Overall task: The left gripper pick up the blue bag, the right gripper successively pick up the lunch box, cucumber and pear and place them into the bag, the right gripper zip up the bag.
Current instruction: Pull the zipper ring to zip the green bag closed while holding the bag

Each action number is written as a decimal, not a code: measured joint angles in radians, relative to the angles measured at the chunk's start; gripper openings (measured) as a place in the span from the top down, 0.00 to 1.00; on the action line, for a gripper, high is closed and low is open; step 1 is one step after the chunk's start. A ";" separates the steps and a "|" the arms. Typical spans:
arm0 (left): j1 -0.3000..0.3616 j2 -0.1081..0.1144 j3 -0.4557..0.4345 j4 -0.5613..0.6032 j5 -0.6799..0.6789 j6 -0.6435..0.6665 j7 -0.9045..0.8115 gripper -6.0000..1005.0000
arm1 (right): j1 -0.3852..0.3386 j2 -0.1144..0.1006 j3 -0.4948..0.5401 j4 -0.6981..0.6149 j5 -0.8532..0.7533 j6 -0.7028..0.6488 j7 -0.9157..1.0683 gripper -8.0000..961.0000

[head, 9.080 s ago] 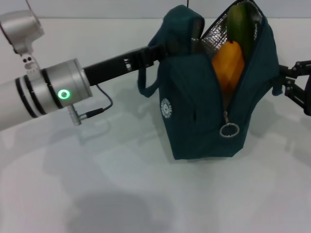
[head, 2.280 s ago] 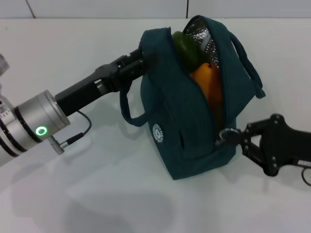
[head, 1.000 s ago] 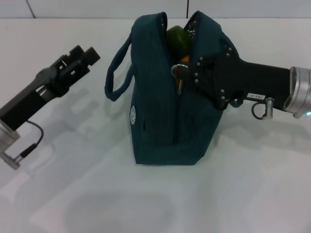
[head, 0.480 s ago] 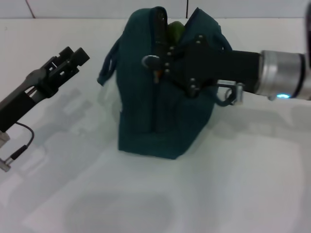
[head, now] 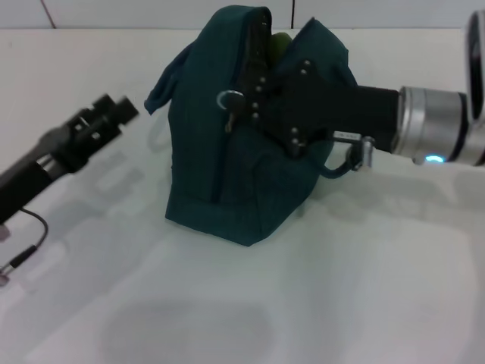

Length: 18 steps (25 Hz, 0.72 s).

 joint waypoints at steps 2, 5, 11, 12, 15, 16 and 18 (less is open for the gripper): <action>-0.011 -0.004 0.000 0.000 0.040 0.000 0.007 0.17 | -0.012 -0.001 0.002 -0.002 0.002 0.000 -0.001 0.96; -0.045 -0.009 0.000 0.001 0.114 -0.001 0.006 0.17 | -0.032 -0.002 0.014 -0.002 0.010 0.000 -0.008 0.96; -0.093 -0.018 0.001 -0.012 0.151 -0.012 0.000 0.17 | -0.033 -0.001 0.014 0.000 0.011 -0.005 -0.009 0.96; -0.097 -0.018 0.002 -0.013 0.154 -0.015 0.000 0.17 | -0.033 -0.001 0.013 -0.001 0.011 -0.007 -0.009 0.96; -0.111 -0.019 0.002 -0.022 0.162 -0.035 -0.002 0.17 | -0.033 -0.002 0.013 -0.003 0.011 -0.013 -0.009 0.96; -0.114 -0.019 0.003 -0.024 0.167 -0.043 -0.003 0.17 | -0.033 -0.002 0.013 -0.003 0.011 -0.014 -0.009 0.96; -0.118 -0.020 0.003 -0.026 0.175 -0.060 -0.006 0.17 | -0.034 -0.003 0.013 -0.004 0.012 -0.015 -0.009 0.96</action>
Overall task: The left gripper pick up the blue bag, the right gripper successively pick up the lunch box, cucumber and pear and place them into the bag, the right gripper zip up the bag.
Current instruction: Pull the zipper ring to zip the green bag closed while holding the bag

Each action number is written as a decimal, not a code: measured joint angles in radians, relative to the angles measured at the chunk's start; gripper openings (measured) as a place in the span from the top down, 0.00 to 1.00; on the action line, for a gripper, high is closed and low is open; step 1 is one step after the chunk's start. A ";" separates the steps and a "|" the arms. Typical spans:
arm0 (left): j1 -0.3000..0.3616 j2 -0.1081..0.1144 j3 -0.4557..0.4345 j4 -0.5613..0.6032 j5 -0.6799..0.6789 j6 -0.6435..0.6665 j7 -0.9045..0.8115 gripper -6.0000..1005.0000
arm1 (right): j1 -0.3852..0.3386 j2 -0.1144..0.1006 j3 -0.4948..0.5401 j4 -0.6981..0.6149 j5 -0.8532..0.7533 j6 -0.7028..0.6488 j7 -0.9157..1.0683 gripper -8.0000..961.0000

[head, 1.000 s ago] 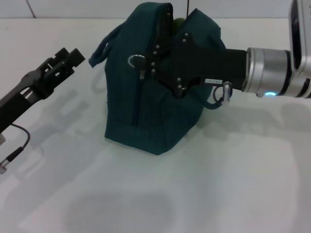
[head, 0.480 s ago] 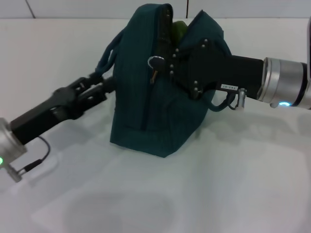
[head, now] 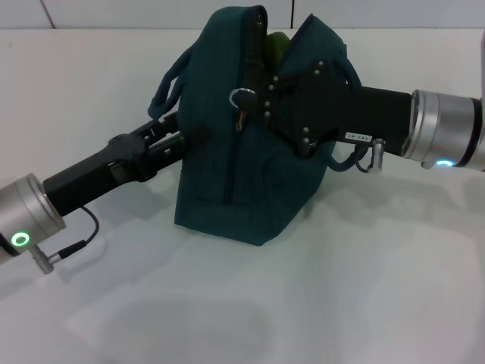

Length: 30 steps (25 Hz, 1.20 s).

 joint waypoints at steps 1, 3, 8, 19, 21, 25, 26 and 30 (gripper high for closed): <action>-0.001 0.000 0.000 0.000 0.002 -0.011 -0.004 0.17 | 0.000 0.000 0.000 0.000 0.000 0.000 0.000 0.96; -0.002 -0.001 0.000 0.000 0.002 -0.027 -0.008 0.17 | 0.000 0.000 0.000 -0.001 0.000 -0.001 0.000 0.96; -0.003 -0.001 0.000 0.000 0.003 -0.032 0.000 0.32 | -0.001 -0.002 0.000 -0.001 0.000 -0.002 0.000 0.96; -0.006 0.001 0.016 0.007 0.014 -0.021 0.004 0.69 | -0.001 -0.002 0.037 -0.005 0.006 -0.004 0.011 0.96; -0.007 0.002 0.026 0.007 0.015 -0.021 0.018 0.78 | -0.002 -0.004 0.051 -0.003 0.011 -0.009 0.015 0.96; -0.008 0.000 0.038 0.005 0.016 -0.019 0.052 0.88 | -0.003 -0.008 0.065 0.004 0.028 -0.013 0.042 0.96; -0.008 0.000 0.042 0.004 0.016 -0.019 0.056 0.89 | -0.005 -0.009 0.072 0.006 0.029 -0.013 0.050 0.96; -0.008 0.001 0.073 0.008 0.016 -0.011 0.057 0.93 | -0.016 -0.009 0.081 0.006 0.030 -0.006 0.080 0.96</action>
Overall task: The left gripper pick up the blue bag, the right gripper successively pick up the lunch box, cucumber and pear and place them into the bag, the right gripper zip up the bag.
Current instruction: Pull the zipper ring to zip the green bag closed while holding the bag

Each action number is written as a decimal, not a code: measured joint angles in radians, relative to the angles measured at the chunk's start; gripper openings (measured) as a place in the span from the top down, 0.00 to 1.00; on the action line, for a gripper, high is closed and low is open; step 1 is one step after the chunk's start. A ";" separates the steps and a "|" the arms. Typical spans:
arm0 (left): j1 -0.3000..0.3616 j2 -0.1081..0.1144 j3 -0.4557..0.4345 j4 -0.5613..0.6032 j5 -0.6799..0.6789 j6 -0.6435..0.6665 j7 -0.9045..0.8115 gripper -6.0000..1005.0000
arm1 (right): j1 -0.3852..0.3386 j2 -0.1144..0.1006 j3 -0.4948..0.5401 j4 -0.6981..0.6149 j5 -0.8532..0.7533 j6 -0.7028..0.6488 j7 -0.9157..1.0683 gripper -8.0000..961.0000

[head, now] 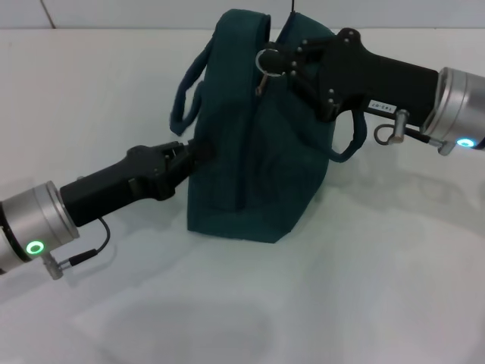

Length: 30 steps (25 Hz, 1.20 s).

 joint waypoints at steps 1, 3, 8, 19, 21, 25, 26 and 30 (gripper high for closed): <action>0.000 0.000 0.003 0.001 0.000 0.007 0.000 0.93 | 0.000 0.000 0.000 0.001 0.000 0.004 0.008 0.96; 0.002 0.001 0.004 0.001 0.000 0.025 0.003 0.94 | -0.001 0.001 0.001 0.003 0.001 0.017 0.024 0.96; 0.009 0.001 0.004 0.001 0.001 0.057 0.022 0.93 | -0.001 0.006 0.001 0.015 0.004 0.054 0.049 0.96; 0.009 0.003 0.023 -0.004 0.000 0.072 0.026 0.92 | 0.010 0.000 0.002 0.037 0.064 0.060 0.052 0.96; 0.007 0.003 0.033 -0.002 -0.001 0.073 0.026 0.91 | 0.013 0.000 0.003 0.033 0.064 0.062 0.052 0.96; 0.007 0.003 0.040 0.001 -0.004 0.076 0.026 0.91 | 0.025 -0.001 0.013 0.036 0.065 0.066 0.052 0.96; 0.009 0.003 0.041 0.002 0.000 0.078 0.027 0.91 | 0.029 -0.002 0.013 0.037 0.065 0.070 0.051 0.95; 0.009 0.005 0.040 0.002 0.000 0.080 0.035 0.90 | 0.046 -0.004 0.025 0.042 0.061 0.093 0.063 0.95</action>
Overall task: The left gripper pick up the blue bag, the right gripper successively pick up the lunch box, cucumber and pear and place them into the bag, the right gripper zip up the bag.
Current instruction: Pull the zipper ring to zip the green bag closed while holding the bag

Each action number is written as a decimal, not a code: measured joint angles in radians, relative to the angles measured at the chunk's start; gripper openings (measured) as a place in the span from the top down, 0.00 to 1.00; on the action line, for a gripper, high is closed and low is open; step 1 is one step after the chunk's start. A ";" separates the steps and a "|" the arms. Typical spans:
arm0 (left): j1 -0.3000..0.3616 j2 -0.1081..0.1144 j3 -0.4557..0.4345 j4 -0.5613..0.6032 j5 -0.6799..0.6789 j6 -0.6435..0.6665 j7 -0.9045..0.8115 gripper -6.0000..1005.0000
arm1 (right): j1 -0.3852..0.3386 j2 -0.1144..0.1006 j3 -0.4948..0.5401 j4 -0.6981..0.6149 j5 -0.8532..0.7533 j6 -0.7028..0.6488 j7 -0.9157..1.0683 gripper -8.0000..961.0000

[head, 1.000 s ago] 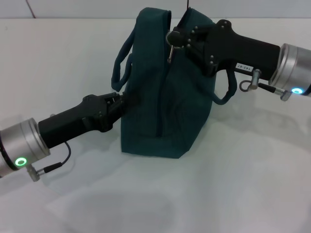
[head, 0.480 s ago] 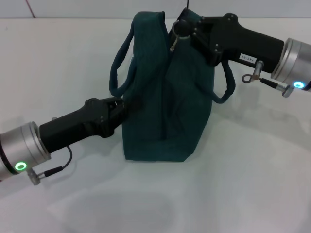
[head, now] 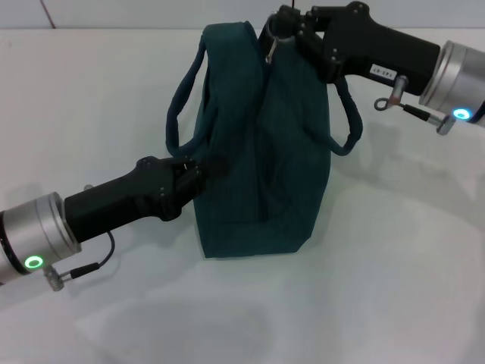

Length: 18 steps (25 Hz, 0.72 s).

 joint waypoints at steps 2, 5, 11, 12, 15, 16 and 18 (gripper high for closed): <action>0.001 0.000 -0.003 -0.002 0.000 0.001 0.006 0.90 | 0.004 -0.001 0.001 0.000 -0.003 0.011 0.008 0.95; 0.002 0.000 -0.008 -0.006 -0.006 0.001 0.013 0.90 | 0.007 -0.001 -0.003 0.000 -0.005 0.025 0.016 0.95; 0.009 0.001 -0.021 -0.004 -0.010 0.000 0.013 0.89 | 0.042 0.000 -0.007 0.042 -0.008 0.071 0.076 0.95; 0.010 0.001 -0.021 -0.004 -0.010 0.000 0.013 0.89 | 0.052 0.000 -0.007 0.056 -0.008 0.075 0.077 0.95; 0.017 0.003 -0.021 -0.004 -0.010 0.001 0.011 0.88 | 0.067 -0.001 -0.005 0.080 -0.009 0.085 0.077 0.95; 0.020 0.003 -0.021 -0.004 -0.010 0.001 0.010 0.88 | 0.068 -0.001 -0.004 0.080 -0.009 0.087 0.077 0.95; 0.030 0.006 -0.022 -0.002 -0.010 0.001 0.007 0.88 | 0.065 -0.001 -0.002 0.077 -0.009 0.092 0.074 0.95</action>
